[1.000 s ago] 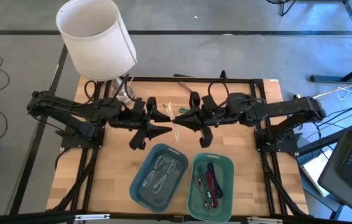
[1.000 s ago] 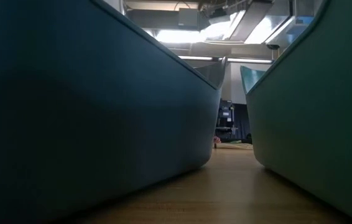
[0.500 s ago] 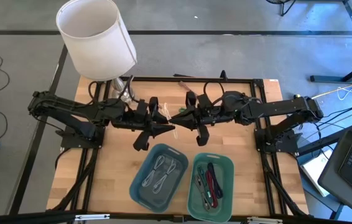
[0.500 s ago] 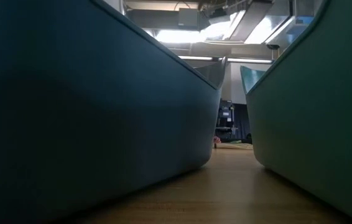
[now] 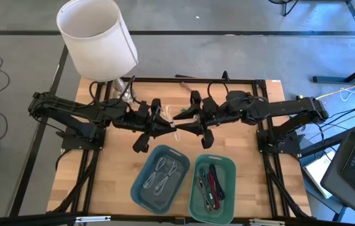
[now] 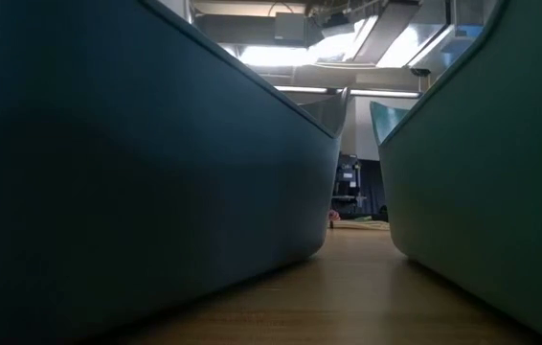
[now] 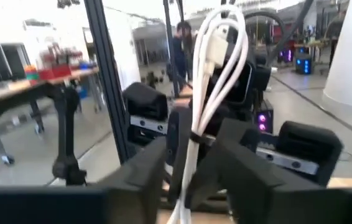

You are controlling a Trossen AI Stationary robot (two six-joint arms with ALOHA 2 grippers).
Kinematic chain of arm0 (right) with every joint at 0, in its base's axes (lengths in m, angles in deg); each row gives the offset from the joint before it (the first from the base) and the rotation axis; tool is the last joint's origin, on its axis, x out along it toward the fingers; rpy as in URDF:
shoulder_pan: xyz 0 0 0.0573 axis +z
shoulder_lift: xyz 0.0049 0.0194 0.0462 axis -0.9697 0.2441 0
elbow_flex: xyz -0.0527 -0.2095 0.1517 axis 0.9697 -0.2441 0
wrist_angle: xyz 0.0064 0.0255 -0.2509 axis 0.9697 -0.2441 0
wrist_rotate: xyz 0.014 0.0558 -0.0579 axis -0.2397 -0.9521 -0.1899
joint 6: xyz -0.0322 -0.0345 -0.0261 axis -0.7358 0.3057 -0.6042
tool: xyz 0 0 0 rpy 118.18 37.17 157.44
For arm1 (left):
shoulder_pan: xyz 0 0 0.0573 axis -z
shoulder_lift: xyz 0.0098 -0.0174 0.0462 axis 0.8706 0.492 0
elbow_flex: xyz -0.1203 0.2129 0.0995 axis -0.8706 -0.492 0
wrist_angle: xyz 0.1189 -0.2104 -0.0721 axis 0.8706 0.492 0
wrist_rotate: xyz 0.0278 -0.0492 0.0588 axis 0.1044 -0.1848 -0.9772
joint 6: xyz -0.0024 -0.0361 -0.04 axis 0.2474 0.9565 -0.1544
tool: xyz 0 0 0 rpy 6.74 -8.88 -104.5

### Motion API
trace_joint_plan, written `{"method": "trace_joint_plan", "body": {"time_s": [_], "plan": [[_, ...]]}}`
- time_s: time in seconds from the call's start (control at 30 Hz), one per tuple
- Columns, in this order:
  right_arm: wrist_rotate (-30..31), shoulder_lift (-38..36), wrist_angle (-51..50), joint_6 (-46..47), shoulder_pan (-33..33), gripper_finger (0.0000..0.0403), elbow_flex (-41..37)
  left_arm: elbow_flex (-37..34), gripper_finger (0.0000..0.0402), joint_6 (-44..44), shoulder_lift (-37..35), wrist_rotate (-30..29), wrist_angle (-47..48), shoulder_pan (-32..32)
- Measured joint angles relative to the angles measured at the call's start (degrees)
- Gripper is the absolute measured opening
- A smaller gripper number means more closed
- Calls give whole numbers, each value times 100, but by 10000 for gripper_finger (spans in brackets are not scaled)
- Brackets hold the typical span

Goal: Pick and place USB-C Cables
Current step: Put the right white charger cable into the blue container

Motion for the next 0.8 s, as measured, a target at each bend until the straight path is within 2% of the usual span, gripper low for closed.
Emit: {"method": "trace_joint_plan", "body": {"time_s": [0.17,0.3,0.43,0.53,0.7,0.8], "plan": [[1,-58,-1991,-165,2,260,885,2,12,326,-51,252,163,1],[57,-66,-4274,110,39,304,1657,2,12,1305,-196,464,1369,246],[648,-65,-6146,787,178,306,2018,2,12,2640,-225,543,2522,821],[995,-66,-6858,1065,326,291,2058,2,12,3589,-175,391,2854,1376],[1166,-63,-6913,1190,455,262,1926,4,12,4512,282,-288,2973,1981],[1167,-60,-6845,1185,455,251,1910,4,12,4835,849,-175,2994,2037]]}}
